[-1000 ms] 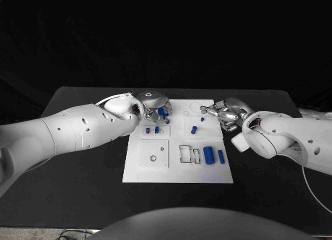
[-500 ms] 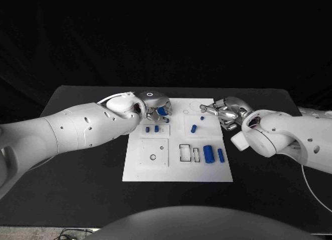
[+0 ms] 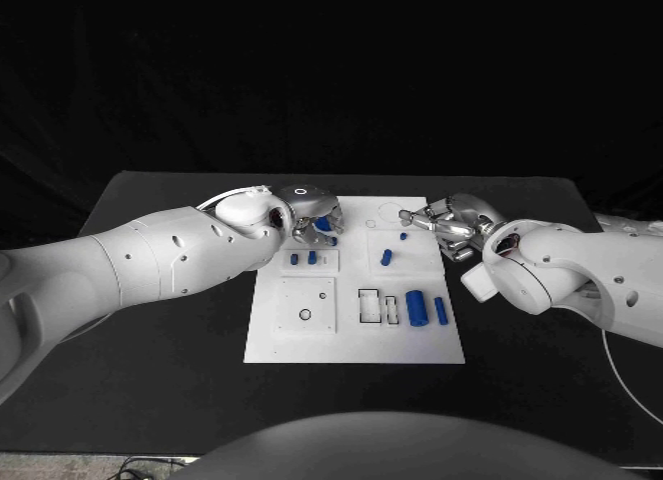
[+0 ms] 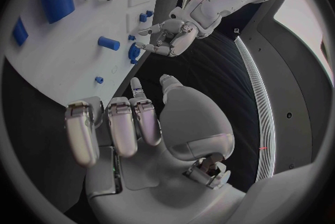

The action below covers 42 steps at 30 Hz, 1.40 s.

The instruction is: Assemble the parts on the task board

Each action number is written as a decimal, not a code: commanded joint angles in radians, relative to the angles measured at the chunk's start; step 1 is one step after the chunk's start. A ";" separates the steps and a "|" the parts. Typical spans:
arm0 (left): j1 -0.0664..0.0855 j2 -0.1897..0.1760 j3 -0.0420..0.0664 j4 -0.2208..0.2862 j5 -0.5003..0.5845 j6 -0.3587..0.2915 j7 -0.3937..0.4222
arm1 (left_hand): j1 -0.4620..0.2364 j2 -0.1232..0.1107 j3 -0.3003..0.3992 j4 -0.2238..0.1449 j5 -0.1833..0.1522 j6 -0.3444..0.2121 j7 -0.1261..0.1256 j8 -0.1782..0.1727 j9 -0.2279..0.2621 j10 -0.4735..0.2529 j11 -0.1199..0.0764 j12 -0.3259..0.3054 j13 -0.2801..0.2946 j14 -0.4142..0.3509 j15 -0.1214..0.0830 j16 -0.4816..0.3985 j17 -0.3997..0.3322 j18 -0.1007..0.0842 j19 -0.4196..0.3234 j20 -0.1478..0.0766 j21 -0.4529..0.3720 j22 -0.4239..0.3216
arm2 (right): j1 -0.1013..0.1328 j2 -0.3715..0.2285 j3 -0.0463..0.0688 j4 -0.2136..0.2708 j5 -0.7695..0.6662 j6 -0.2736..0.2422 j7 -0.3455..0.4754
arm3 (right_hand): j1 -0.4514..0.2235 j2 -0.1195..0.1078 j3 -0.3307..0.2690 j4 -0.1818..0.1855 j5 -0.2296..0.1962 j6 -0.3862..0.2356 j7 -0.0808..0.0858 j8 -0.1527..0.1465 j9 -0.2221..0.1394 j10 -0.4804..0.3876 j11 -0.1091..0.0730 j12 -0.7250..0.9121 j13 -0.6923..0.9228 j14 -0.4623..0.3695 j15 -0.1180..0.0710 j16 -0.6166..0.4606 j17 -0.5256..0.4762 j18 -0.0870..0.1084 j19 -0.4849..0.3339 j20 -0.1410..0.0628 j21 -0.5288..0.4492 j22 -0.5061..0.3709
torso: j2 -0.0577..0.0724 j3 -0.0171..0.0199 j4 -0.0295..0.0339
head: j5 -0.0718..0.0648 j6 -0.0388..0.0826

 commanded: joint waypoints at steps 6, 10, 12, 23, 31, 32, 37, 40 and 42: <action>-0.002 0.009 0.000 -0.006 -0.029 0.036 -0.013 | 0.021 0.001 0.014 0.000 -0.004 -0.001 0.001 0.000 -0.004 -0.006 -0.001 -0.003 -0.001 0.104 -0.007 0.003 0.263 -0.008 0.103 -0.006 0.002 0.263 | -0.001 -0.001 0.000 0.002 -0.003 0.019 -0.005 | 0.002 0.008 -0.003 0.002 0.006 -0.002 -0.002 0.007 0.001 0.105 0.000 0.004 0.263 0.104 -0.001 0.004 0.263 -0.007 0.106 0.002 0.004 0.263 | 0.001 -0.0007 -0.0001 | 0.000 0.000; -0.002 0.013 0.000 -0.010 -0.032 0.044 -0.011 | 0.025 0.004 0.019 0.001 -0.004 -0.002 0.001 -0.001 -0.006 -0.007 -0.002 -0.002 -0.001 0.104 -0.007 0.003 0.263 -0.008 0.103 -0.006 0.002 0.263 | -0.001 -0.002 0.000 0.003 -0.003 0.020 -0.005 | 0.002 0.008 -0.003 0.002 0.006 -0.002 -0.002 0.007 0.001 0.105 0.000 0.004 0.263 0.104 -0.001 0.004 0.263 -0.007 0.106 0.002 0.004 0.263 | 0.000 -0.0003 0.0000 | -0.001 0.000; -0.002 0.016 0.000 -0.014 -0.033 0.049 -0.011 | 0.026 0.005 0.021 0.001 -0.004 -0.003 0.001 -0.001 -0.007 -0.007 -0.002 -0.002 -0.001 0.104 -0.007 0.003 0.263 -0.008 0.103 -0.006 0.002 0.263 | -0.001 -0.002 0.000 0.003 -0.003 0.020 -0.006 | 0.002 0.008 -0.003 0.002 0.006 -0.002 -0.002 0.007 0.001 0.105 0.000 0.004 0.263 0.104 -0.001 0.004 0.263 -0.007 0.106 0.002 0.004 0.263 | 0.000 -0.0006 0.0001 | -0.002 0.000; -0.009 0.030 0.000 -0.027 -0.035 0.052 -0.012 | 0.029 0.009 0.026 0.002 -0.004 -0.002 0.002 0.000 -0.008 -0.005 -0.002 -0.001 0.000 0.104 -0.006 0.003 0.263 -0.008 0.103 -0.007 0.002 0.263 | -0.001 -0.002 0.000 0.002 -0.003 0.021 -0.007 | 0.002 0.008 -0.003 0.002 0.006 -0.002 -0.002 0.007 0.001 0.105 0.000 0.004 0.263 0.104 -0.001 0.004 0.263 -0.007 0.106 0.002 0.004 0.263 | 0.000 -0.0009 0.0001 | 0.000 0.000; -0.010 0.030 0.000 -0.030 -0.036 0.054 -0.009 | 0.030 0.009 0.029 0.002 -0.004 -0.001 0.002 0.000 -0.009 -0.003 -0.002 0.000 0.000 0.104 -0.005 0.003 0.263 -0.008 0.103 -0.007 0.002 0.263 | -0.001 -0.002 0.000 0.002 -0.001 0.021 -0.009 | 0.002 0.008 -0.003 0.002 0.006 -0.002 -0.002 0.007 0.001 0.105 0.000 0.004 0.263 0.104 -0.001 0.004 0.263 -0.007 0.106 0.002 0.004 0.263 | 0.000 -0.0012 0.0011 | -0.002 0.000; -0.010 0.030 0.000 -0.030 -0.036 0.056 -0.008 | 0.030 0.007 0.029 0.001 -0.005 -0.003 0.002 -0.001 -0.011 -0.003 -0.002 0.000 0.000 0.104 -0.004 0.003 0.263 -0.008 0.103 -0.007 0.002 0.263 | -0.001 -0.002 0.000 0.002 -0.001 0.021 -0.009 | 0.002 0.008 -0.003 0.002 0.006 -0.002 -0.002 0.007 0.001 0.105 0.000 0.004 0.263 0.104 -0.001 0.004 0.263 -0.007 0.106 0.002 0.004 0.263 | 0.000 -0.0010 0.0004 | -0.002 0.000; -0.011 0.031 0.000 -0.031 -0.036 0.064 -0.006 | 0.031 0.006 0.029 0.001 -0.005 -0.004 0.003 -0.001 -0.011 -0.003 -0.002 -0.001 0.000 0.104 -0.003 0.003 0.263 -0.008 0.103 -0.007 0.002 0.263 | -0.001 -0.001 0.000 0.003 0.000 0.020 -0.009 | 0.002 0.008 -0.003 0.002 0.006 -0.002 -0.002 0.007 0.001 0.105 0.000 0.004 0.263 0.104 -0.001 0.004 0.263 -0.007 0.106 0.002 0.004 0.263 | 0.000 -0.0003 -0.0003 | -0.003 0.000; -0.011 0.031 0.000 -0.032 -0.040 0.066 -0.009 | 0.032 0.006 0.031 0.001 -0.004 -0.005 0.003 -0.001 -0.012 -0.003 -0.001 -0.001 0.000 0.104 -0.001 0.003 0.263 -0.008 0.103 -0.008 0.002 0.263 | -0.001 0.000 0.000 0.003 0.000 0.020 -0.009 | 0.002 0.008 -0.003 0.002 0.006 -0.002 -0.002 0.007 0.001 0.105 0.000 0.004 0.263 0.104 -0.001 0.004 0.263 -0.007 0.106 0.002 0.004 0.263 | -0.001 -0.0007 -0.0001 | -0.004 0.000; -0.011 0.031 0.000 -0.033 -0.050 0.062 -0.014 | 0.033 0.005 0.032 0.001 -0.004 -0.006 0.004 -0.002 -0.013 -0.003 -0.001 -0.001 0.000 0.104 0.000 0.003 0.263 -0.008 0.103 -0.008 0.002 0.263 | -0.001 -0.001 0.000 0.003 0.001 0.020 -0.010 | 0.002 0.008 -0.003 0.002 0.006 -0.002 -0.002 0.007 0.001 0.105 0.000 0.004 0.263 0.104 -0.001 0.004 0.263 -0.007 0.106 0.002 0.004 0.263 | 0.000 -0.0006 0.0001 | -0.004 0.000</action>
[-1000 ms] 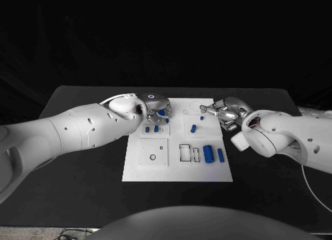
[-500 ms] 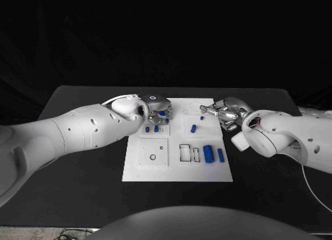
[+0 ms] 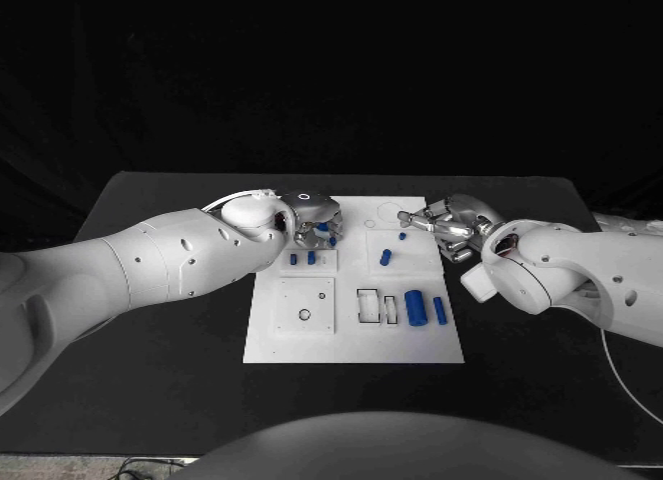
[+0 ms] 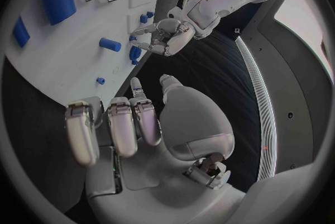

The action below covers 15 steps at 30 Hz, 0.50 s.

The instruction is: Assemble the parts on the task board

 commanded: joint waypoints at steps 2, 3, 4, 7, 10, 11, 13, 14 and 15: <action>0.000 0.003 0.001 -0.003 -0.028 0.012 -0.004 | 0.006 -0.001 0.007 -0.001 -0.005 -0.007 0.004 -0.002 -0.003 -0.003 0.000 -0.001 -0.001 0.104 0.001 0.003 0.263 -0.008 0.103 -0.008 0.002 0.263 | -0.001 0.000 0.000 0.001 -0.001 0.014 -0.001 | 0.002 0.008 -0.003 0.002 0.006 -0.002 -0.002 0.007 0.001 0.105 0.000 0.004 0.263 0.104 -0.001 0.004 0.263 -0.007 0.106 0.002 0.004 0.263 | 0.001 0.0002 0.0009 | 0.000 0.000; 0.000 0.003 0.001 -0.004 -0.031 0.011 -0.003 | 0.006 -0.002 0.008 -0.001 -0.005 -0.009 0.005 -0.002 -0.004 -0.004 0.001 -0.001 -0.001 0.104 0.002 0.003 0.263 -0.008 0.103 -0.008 0.002 0.263 | -0.001 0.000 0.000 0.001 -0.001 0.014 -0.001 | 0.002 0.008 -0.003 0.002 0.006 -0.002 -0.002 0.007 0.001 0.105 0.000 0.004 0.263 0.104 -0.001 0.004 0.263 -0.007 0.106 0.002 0.004 0.263 | 0.001 0.0002 0.0009 | 0.000 0.000; 0.000 0.003 0.001 -0.005 -0.033 0.010 -0.003 | 0.007 -0.002 0.009 -0.001 -0.004 -0.010 0.005 -0.003 -0.005 -0.003 0.001 -0.001 -0.001 0.104 0.003 0.003 0.263 -0.008 0.103 -0.008 0.002 0.263 | -0.001 0.000 0.000 0.001 -0.001 0.014 -0.001 | 0.002 0.008 -0.003 0.002 0.006 -0.002 -0.002 0.007 0.001 0.105 0.000 0.004 0.263 0.104 -0.001 0.004 0.263 -0.007 0.106 0.002 0.004 0.263 | 0.001 0.0001 0.0009 | 0.000 0.000; 0.000 0.004 0.001 -0.007 -0.037 0.011 -0.004 | 0.007 -0.004 0.012 -0.001 -0.005 -0.020 0.008 -0.005 -0.009 -0.003 0.004 -0.001 -0.001 0.104 0.007 0.003 0.263 -0.008 0.103 -0.008 0.002 0.263 | -0.001 0.000 0.000 0.002 -0.001 0.014 -0.002 | 0.002 0.008 -0.003 0.002 0.006 -0.002 -0.002 0.007 0.001 0.105 0.000 0.004 0.263 0.104 -0.001 0.004 0.263 -0.007 0.106 0.002 0.004 0.263 | 0.001 0.0007 -0.0003 | 0.002 0.000; 0.000 0.005 0.001 -0.008 -0.039 0.012 -0.003 | 0.007 -0.005 0.013 -0.001 -0.005 -0.022 0.009 -0.004 -0.010 -0.003 0.005 -0.002 -0.001 0.104 0.009 0.003 0.263 -0.008 0.103 -0.008 0.002 0.263 | -0.001 0.001 0.000 0.002 -0.001 0.015 -0.002 | 0.000 0.008 -0.006 0.005 0.008 -0.004 -0.001 0.008 0.001 0.105 0.000 0.004 0.263 0.104 -0.001 0.004 0.263 -0.007 0.106 0.002 0.004 0.263 | 0.001 0.0005 -0.0001 | 0.001 0.000; 0.000 0.006 0.001 -0.009 -0.040 0.013 -0.004 | 0.007 -0.006 0.013 -0.001 -0.005 -0.024 0.009 -0.005 -0.011 -0.004 0.005 -0.002 -0.001 0.104 0.010 0.003 0.263 -0.008 0.103 -0.008 0.002 0.263 | -0.001 0.001 0.000 0.002 -0.001 0.014 -0.002 | 0.000 0.008 -0.006 0.005 0.008 -0.004 -0.001 0.008 0.001 0.105 0.000 0.004 0.263 0.104 -0.001 0.004 0.263 -0.007 0.106 0.002 0.004 0.263 | 0.000 0.0000 -0.0001 | 0.000 0.000; -0.001 0.008 0.001 -0.010 -0.040 0.016 -0.006 | 0.007 -0.006 0.015 -0.001 -0.005 -0.029 0.010 -0.005 -0.013 -0.005 0.006 -0.002 -0.001 0.104 0.011 0.003 0.263 -0.008 0.103 -0.008 0.002 0.263 | -0.001 0.001 0.000 0.002 -0.001 0.015 -0.003 | 0.000 0.008 -0.006 0.005 0.008 -0.004 -0.001 0.008 0.001 0.105 0.000 0.004 0.263 0.104 -0.001 0.004 0.263 -0.007 0.106 0.002 0.004 0.263 | 0.000 0.0002 -0.0004 | 0.000 0.000; -0.001 0.010 0.001 -0.012 -0.040 0.019 -0.006 | 0.007 -0.007 0.015 -0.001 -0.005 -0.029 0.010 -0.005 -0.014 -0.005 0.006 -0.002 -0.001 0.104 0.011 0.003 0.263 -0.008 0.103 -0.008 0.002 0.263 | -0.001 0.001 0.000 0.002 -0.001 0.015 -0.003 | 0.000 0.008 -0.006 0.005 0.008 -0.004 -0.001 0.008 0.001 0.105 0.000 0.004 0.263 0.104 -0.001 0.004 0.263 -0.007 0.106 0.002 0.004 0.263 | 0.000 0.0006 -0.0004 | 0.000 0.000; -0.001 0.011 0.001 -0.013 -0.041 0.020 -0.006 | 0.007 -0.007 0.016 -0.001 -0.004 -0.031 0.011 -0.005 -0.014 -0.005 0.006 -0.002 -0.001 0.104 0.012 0.003 0.263 -0.008 0.103 -0.009 0.002 0.263 | -0.001 0.001 0.000 0.002 -0.001 0.015 -0.003 | 0.000 0.008 -0.006 0.005 0.008 -0.004 -0.001 0.008 0.001 0.105 0.000 0.004 0.263 0.104 -0.001 0.004 0.263 -0.007 0.106 0.002 0.004 0.263 | 0.000 0.0006 -0.0005 | 0.000 0.000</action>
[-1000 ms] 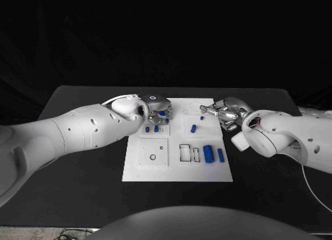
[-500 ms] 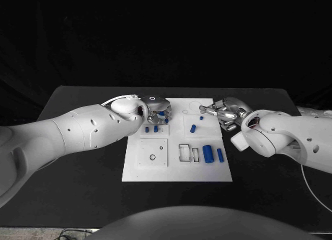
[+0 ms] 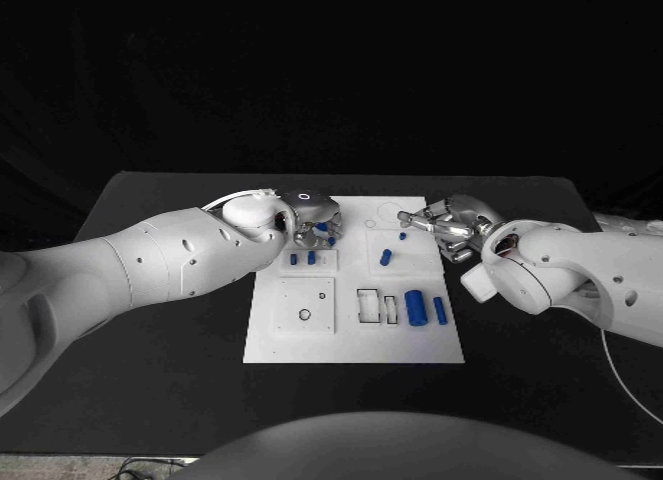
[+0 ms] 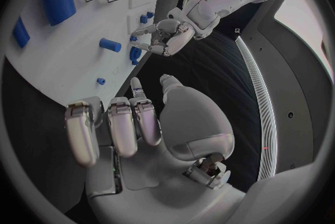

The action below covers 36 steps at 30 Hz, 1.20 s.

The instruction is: Assemble the parts on the task board

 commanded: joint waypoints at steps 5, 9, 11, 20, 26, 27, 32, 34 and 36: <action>-0.002 0.013 0.001 -0.011 -0.015 0.015 -0.001 | 0.009 -0.007 0.011 -0.002 -0.004 -0.015 0.002 -0.005 -0.007 -0.003 0.004 -0.002 -0.001 0.104 0.006 0.003 0.263 -0.008 0.103 -0.009 0.002 0.263 | -0.001 0.001 0.000 0.002 -0.001 0.015 -0.002 | 0.000 0.008 -0.002 0.001 0.003 -0.004 -0.001 0.004 0.001 0.105 0.000 0.004 0.263 0.104 -0.001 0.004 0.263 -0.007 0.106 0.002 0.004 0.263 | 0.000 -0.0001 0.0002 | -0.002 0.000; -0.002 0.015 0.001 -0.014 -0.015 0.014 0.001 | 0.009 -0.009 0.016 -0.001 -0.005 -0.033 0.005 -0.006 -0.014 -0.002 0.008 -0.001 -0.001 0.104 0.010 0.003 0.263 -0.008 0.103 -0.009 0.002 0.263 | -0.001 0.001 0.000 0.002 -0.001 0.016 -0.003 | 0.000 0.008 -0.002 0.001 0.003 -0.004 -0.001 0.004 0.001 0.105 0.000 0.004 0.263 0.104 -0.001 0.004 0.263 -0.007 0.106 0.002 0.004 0.263 | 0.000 0.0001 -0.0001 | -0.003 0.000; -0.003 0.016 0.001 -0.016 -0.015 0.016 0.001 | 0.009 -0.009 0.017 -0.001 -0.004 -0.033 0.005 -0.005 -0.014 -0.001 0.008 -0.001 -0.001 0.104 0.010 0.003 0.263 -0.008 0.103 -0.009 0.002 0.263 | -0.001 0.001 0.000 0.002 -0.001 0.016 -0.004 | 0.000 0.008 -0.002 0.001 0.003 -0.004 -0.001 0.004 0.001 0.105 0.000 0.004 0.263 0.104 -0.001 0.004 0.263 -0.007 0.106 0.002 0.004 0.263 | 0.000 0.0000 0.0003 | -0.004 0.000; -0.003 0.014 0.001 -0.020 -0.015 0.035 0.003 | 0.009 -0.006 0.025 -0.001 -0.004 -0.020 0.006 0.004 -0.015 0.015 0.005 0.004 0.001 0.104 0.009 0.003 0.263 -0.008 0.103 -0.009 0.002 0.263 | -0.001 0.001 0.000 0.002 -0.001 0.017 -0.005 | -0.001 0.008 -0.002 0.002 0.003 -0.004 -0.001 0.004 0.001 0.105 0.000 0.004 0.263 0.104 0.000 0.004 0.263 -0.007 0.106 0.002 0.004 0.263 | 0.000 -0.0002 0.0017 | -0.003 0.000; -0.003 0.014 0.001 -0.021 -0.015 0.034 0.004 | 0.009 -0.006 0.027 -0.001 -0.004 -0.017 0.007 0.005 -0.016 0.017 0.005 0.004 0.000 0.104 0.009 0.003 0.263 -0.008 0.103 -0.010 0.002 0.263 | -0.001 0.001 0.000 0.001 -0.001 0.022 -0.006 | -0.001 0.008 -0.002 0.002 0.003 -0.004 -0.001 0.004 0.001 0.105 0.000 0.004 0.263 0.104 0.000 0.004 0.263 -0.007 0.106 0.002 0.004 0.263 | -0.001 0.0001 0.0006 | -0.002 0.000; -0.003 0.014 0.001 -0.021 -0.015 0.034 0.004 | 0.009 -0.006 0.027 -0.002 -0.004 -0.017 0.007 0.005 -0.016 0.017 0.005 0.004 0.000 0.104 0.009 0.003 0.263 -0.008 0.103 -0.010 0.002 0.263 | -0.001 0.001 0.000 0.001 -0.001 0.023 -0.007 | -0.001 0.008 -0.002 0.002 0.003 -0.004 -0.001 0.004 0.001 0.105 0.000 0.004 0.263 0.104 0.000 0.004 0.263 -0.007 0.106 0.002 0.004 0.263 | -0.001 0.0000 0.0006 | -0.002 0.000; -0.003 0.014 0.001 -0.021 -0.015 0.035 0.007 | 0.010 -0.004 0.031 -0.001 -0.004 -0.009 0.005 0.008 -0.016 0.021 0.004 0.004 0.000 0.104 0.009 0.003 0.263 -0.008 0.103 -0.010 0.002 0.263 | -0.001 0.001 0.000 0.000 -0.001 0.026 -0.009 | -0.001 0.008 -0.003 0.003 0.004 -0.004 -0.002 0.005 0.001 0.105 0.000 0.004 0.263 0.104 0.000 0.004 0.263 -0.007 0.106 0.002 0.004 0.263 | 0.000 -0.0001 0.0011 | -0.002 0.000; -0.003 0.015 0.001 -0.021 -0.015 0.036 0.007 | 0.010 -0.002 0.034 -0.001 -0.004 -0.001 0.004 0.011 -0.015 0.026 0.002 0.005 0.000 0.104 0.007 0.003 0.263 -0.008 0.103 -0.010 0.002 0.263 | -0.001 0.001 0.000 0.000 -0.001 0.027 -0.010 | -0.001 0.008 -0.003 0.003 0.004 -0.004 -0.002 0.005 0.001 0.105 0.000 0.004 0.263 0.104 0.000 0.004 0.263 -0.007 0.106 0.002 0.004 0.263 | 0.000 0.0001 0.0006 | 0.000 0.000; -0.003 0.015 0.001 -0.021 -0.015 0.036 0.010 | 0.010 0.001 0.038 -0.002 -0.004 0.009 0.002 0.015 -0.014 0.034 0.000 0.007 0.001 0.104 0.005 0.003 0.263 -0.008 0.103 -0.010 0.002 0.263 | -0.001 0.001 0.000 0.001 -0.001 0.028 -0.010 | -0.001 0.008 -0.003 0.003 0.004 -0.004 -0.002 0.005 0.001 0.105 0.000 0.004 0.263 0.104 0.000 0.004 0.263 -0.007 0.106 0.002 0.004 0.263 | 0.000 -0.0001 0.0008 | -0.001 0.000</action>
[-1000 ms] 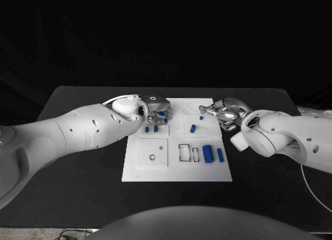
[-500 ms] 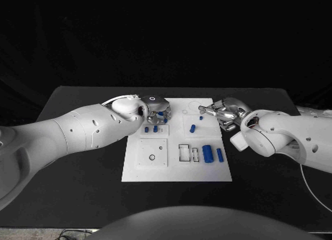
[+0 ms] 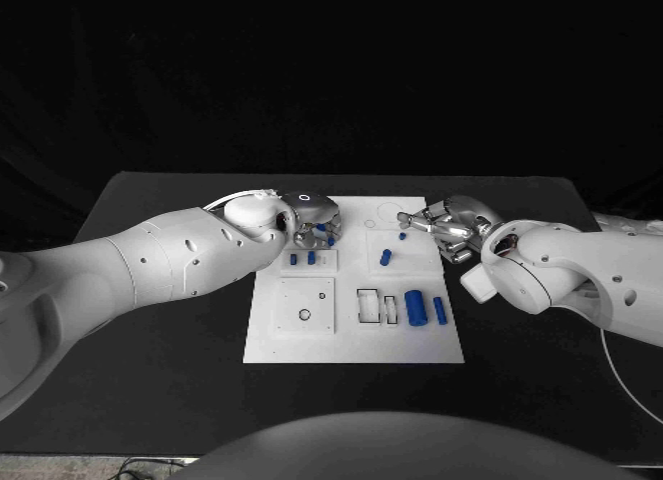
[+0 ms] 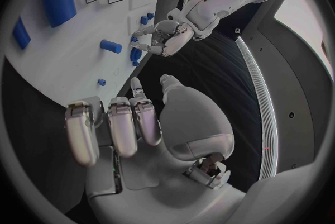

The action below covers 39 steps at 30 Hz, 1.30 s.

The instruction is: Assemble the parts on the task board

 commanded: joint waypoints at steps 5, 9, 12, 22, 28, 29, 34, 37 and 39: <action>0.000 0.005 0.001 0.000 -0.007 0.009 0.013 | 0.013 0.015 0.016 -0.004 -0.004 0.048 -0.004 0.022 0.006 0.043 -0.006 0.016 0.003 0.108 -0.002 0.003 0.263 -0.008 0.107 -0.006 0.002 0.263 | -0.001 0.000 0.000 0.001 -0.001 0.022 -0.004 | -0.001 0.008 -0.003 0.003 0.004 -0.004 -0.002 0.005 0.001 0.105 0.000 0.004 0.263 0.104 0.000 0.004 0.263 -0.007 0.106 0.002 0.004 0.263 | 0.001 -0.0001 -0.0010 | 0.002 0.000; 0.000 0.006 0.001 0.000 -0.015 0.009 0.017 | 0.026 0.024 0.025 -0.010 -0.004 0.089 -0.001 0.041 0.013 0.089 -0.005 0.029 0.005 0.108 -0.002 0.003 0.263 -0.008 0.107 -0.006 0.002 0.263 | -0.001 0.000 0.000 0.001 -0.001 0.024 -0.005 | -0.001 0.008 -0.004 0.003 0.004 -0.004 -0.002 0.006 0.001 0.105 0.000 0.004 0.263 0.104 0.000 0.004 0.263 -0.007 0.106 0.003 0.004 0.263 | 0.001 -0.0001 -0.0010 | 0.001 0.000; 0.000 0.005 0.001 0.002 -0.026 -0.005 0.020 | 0.036 0.027 0.030 -0.015 -0.004 0.107 0.001 0.048 0.017 0.110 -0.006 0.033 0.005 0.108 -0.001 0.003 0.263 -0.008 0.107 -0.006 0.002 0.263 | -0.001 0.000 0.000 0.001 -0.001 0.025 -0.005 | -0.001 0.008 -0.004 0.003 0.004 -0.004 -0.002 0.006 0.001 0.105 0.000 0.004 0.263 0.104 0.000 0.004 0.263 -0.007 0.106 0.003 0.004 0.263 | 0.001 0.0001 -0.0009 | 0.000 0.000; 0.000 -0.006 0.002 0.010 -0.036 -0.059 0.034 | 0.048 0.025 0.035 -0.018 -0.004 0.127 0.007 0.053 0.019 0.141 0.000 0.029 0.002 0.108 0.004 0.003 0.263 -0.008 0.107 -0.006 0.002 0.263 | -0.001 -0.002 0.000 0.000 -0.001 0.026 -0.006 | -0.001 0.008 -0.004 0.003 0.004 -0.004 -0.002 0.006 0.001 0.105 0.000 0.004 0.263 0.104 0.000 0.004 0.263 -0.007 0.106 0.003 0.004 0.263 | 0.000 0.0004 -0.0002 | -0.003 0.000; 0.005 -0.030 0.003 0.035 -0.037 -0.078 0.036 | 0.046 0.021 0.033 -0.014 -0.005 0.128 0.010 0.052 0.019 0.147 0.003 0.026 0.001 0.108 0.006 0.003 0.263 -0.008 0.107 -0.006 0.002 0.263 | -0.001 -0.002 0.000 -0.003 -0.001 0.028 -0.008 | -0.001 0.008 -0.004 0.003 0.004 -0.004 -0.002 0.006 0.001 0.105 0.000 0.004 0.263 0.104 0.000 0.004 0.263 -0.007 0.106 0.003 0.004 0.263 | -0.002 0.0011 0.0002 | -0.002 0.000; 0.008 -0.035 0.004 0.041 -0.037 -0.082 0.035 | 0.046 0.020 0.033 -0.014 -0.005 0.128 0.010 0.052 0.019 0.147 0.003 0.026 0.001 0.108 0.006 0.003 0.263 -0.008 0.107 -0.006 0.002 0.263 | -0.001 -0.001 0.000 -0.003 -0.001 0.029 -0.009 | -0.001 0.008 -0.004 0.003 0.004 -0.004 -0.002 0.006 0.001 0.105 0.000 0.004 0.263 0.104 0.000 0.004 0.263 -0.007 0.106 0.003 0.004 0.263 | -0.001 0.0011 0.0003 | -0.002 0.000; 0.029 -0.065 0.012 0.081 -0.037 -0.101 0.025 | 0.043 0.015 0.031 -0.010 -0.005 0.125 0.011 0.048 0.017 0.143 0.004 0.017 -0.001 0.108 0.008 0.003 0.263 -0.008 0.107 -0.005 0.002 0.263 | -0.003 -0.002 0.000 -0.005 -0.001 0.030 -0.011 | -0.001 0.008 -0.005 0.004 0.004 -0.003 -0.002 0.007 0.002 0.105 0.000 0.004 0.263 0.104 0.000 0.004 0.263 -0.007 0.106 0.003 0.004 0.263 | -0.001 0.0004 0.0004 | 0.000 0.000; 0.040 -0.081 0.016 0.100 -0.037 -0.106 0.021 | 0.043 0.015 0.031 -0.009 -0.005 0.125 0.011 0.047 0.017 0.143 0.004 0.016 -0.001 0.108 0.008 0.003 0.263 -0.008 0.107 -0.005 0.002 0.263 | -0.003 -0.002 0.000 -0.006 -0.001 0.031 -0.012 | -0.001 0.008 -0.005 0.004 0.004 -0.003 -0.002 0.007 0.002 0.105 0.000 0.004 0.263 0.104 0.000 0.004 0.263 -0.007 0.106 0.003 0.004 0.263 | -0.001 0.0005 0.0001 | 0.000 0.000; 0.048 -0.091 0.018 0.112 -0.037 -0.104 0.018 | 0.042 0.014 0.031 -0.007 -0.005 0.124 0.011 0.046 0.017 0.142 0.004 0.014 -0.001 0.108 0.009 0.003 0.263 -0.008 0.107 -0.005 0.002 0.263 | -0.004 -0.002 0.000 -0.006 -0.001 0.032 -0.013 | -0.001 0.008 -0.005 0.004 0.004 -0.003 -0.002 0.007 0.002 0.105 0.000 0.004 0.263 0.104 0.000 0.004 0.263 -0.007 0.106 0.003 0.004 0.263 | -0.001 0.0003 0.0001 | -0.001 0.000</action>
